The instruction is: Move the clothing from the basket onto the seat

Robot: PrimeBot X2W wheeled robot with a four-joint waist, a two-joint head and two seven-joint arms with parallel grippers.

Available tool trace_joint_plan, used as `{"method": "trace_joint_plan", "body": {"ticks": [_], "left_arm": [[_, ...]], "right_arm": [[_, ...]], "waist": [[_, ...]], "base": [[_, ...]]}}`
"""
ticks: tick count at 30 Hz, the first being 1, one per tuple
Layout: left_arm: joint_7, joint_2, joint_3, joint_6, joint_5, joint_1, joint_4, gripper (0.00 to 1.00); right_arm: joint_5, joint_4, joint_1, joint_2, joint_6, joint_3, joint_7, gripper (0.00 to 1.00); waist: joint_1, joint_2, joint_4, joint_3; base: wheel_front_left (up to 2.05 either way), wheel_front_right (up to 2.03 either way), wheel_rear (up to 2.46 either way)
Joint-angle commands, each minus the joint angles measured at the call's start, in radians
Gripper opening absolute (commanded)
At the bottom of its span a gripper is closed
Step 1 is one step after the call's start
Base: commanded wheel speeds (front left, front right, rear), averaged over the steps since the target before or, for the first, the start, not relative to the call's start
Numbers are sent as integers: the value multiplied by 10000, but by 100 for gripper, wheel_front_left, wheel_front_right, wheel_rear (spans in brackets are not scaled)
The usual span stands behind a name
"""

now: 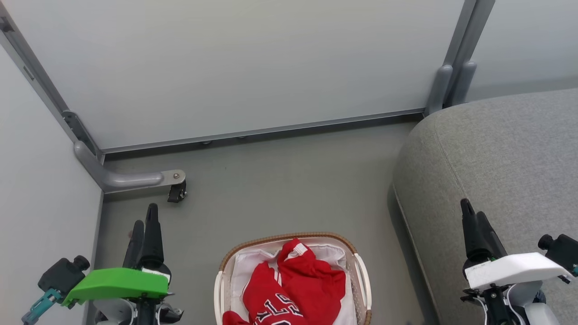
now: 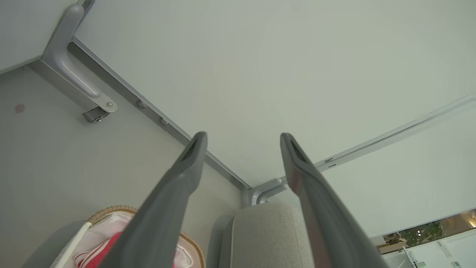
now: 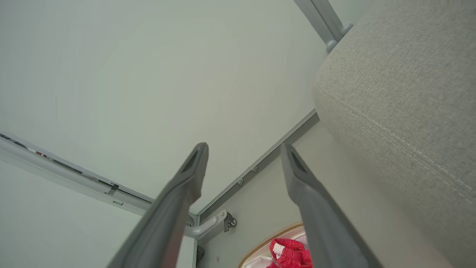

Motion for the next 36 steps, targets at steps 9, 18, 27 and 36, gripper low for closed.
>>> {"method": "trace_joint_plan", "body": {"ticks": [9, 18, 27, 36], "left_arm": [[-352, 78, -302, 136, 1915, 107, -9, 100], [-615, 89, -472, 226, 3175, 187, 96, 100], [-848, 97, -496, 262, 4105, 274, 339, 100], [-1074, 105, -519, 275, 4867, 348, 545, 100]], "right_arm": [[-1589, -14, 88, -87, 2, 149, -360, 100], [-2806, 117, 155, -99, 2, 236, -622, 100], [-3891, 194, 172, -110, 2, 240, -857, 100], [-4860, 232, 255, -117, 3, 293, -1087, 100]], "waist": [[0, 0, 45, 11], [0, 0, 32, 36], [0, 0, 24, 69], [0, 0, 33, 76]], "base": [[0, 0, 0], [0, 0, 0], [0, 0, 0], [0, 0, 0]]}}
